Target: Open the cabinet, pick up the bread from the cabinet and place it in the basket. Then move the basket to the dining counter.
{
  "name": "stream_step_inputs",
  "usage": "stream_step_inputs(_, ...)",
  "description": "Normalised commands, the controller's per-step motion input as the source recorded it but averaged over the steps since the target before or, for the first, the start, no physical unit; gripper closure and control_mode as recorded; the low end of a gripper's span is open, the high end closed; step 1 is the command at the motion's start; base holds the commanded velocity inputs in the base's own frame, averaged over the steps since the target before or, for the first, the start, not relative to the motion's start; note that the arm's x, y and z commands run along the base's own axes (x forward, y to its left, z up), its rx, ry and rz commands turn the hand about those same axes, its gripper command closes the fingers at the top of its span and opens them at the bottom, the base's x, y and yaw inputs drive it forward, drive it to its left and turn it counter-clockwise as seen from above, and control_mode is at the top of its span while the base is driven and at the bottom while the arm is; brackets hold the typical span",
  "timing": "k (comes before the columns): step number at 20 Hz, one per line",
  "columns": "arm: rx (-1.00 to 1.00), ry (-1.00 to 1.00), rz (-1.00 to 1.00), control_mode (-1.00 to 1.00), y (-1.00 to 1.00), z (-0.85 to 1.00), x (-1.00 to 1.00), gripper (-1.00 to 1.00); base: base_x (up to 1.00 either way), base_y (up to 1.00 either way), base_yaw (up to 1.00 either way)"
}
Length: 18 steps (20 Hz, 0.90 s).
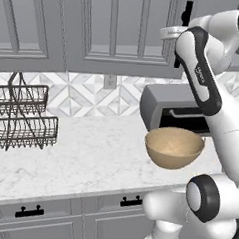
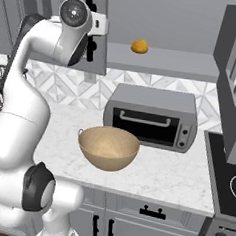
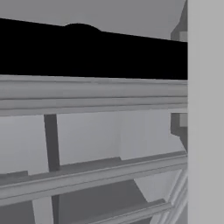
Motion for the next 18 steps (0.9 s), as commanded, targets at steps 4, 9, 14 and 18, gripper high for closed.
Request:
stream_step_inputs(4,0.0,0.0,0.02,-1.0,1.0,0.0,-1.0,1.0,0.0,0.0,0.0)
stream_step_inputs(9,0.0,0.0,0.0,-1.0,1.0,0.0,-1.0,1.0,0.0,0.0,0.0)
stream_step_inputs(14,0.0,0.0,0.0,-1.0,1.0,0.0,-0.96,1.0,0.0,0.0,0.0)
stream_step_inputs(18,0.0,0.0,0.0,-1.0,1.0,0.0,-0.93,1.0,0.0,0.0,0.0)
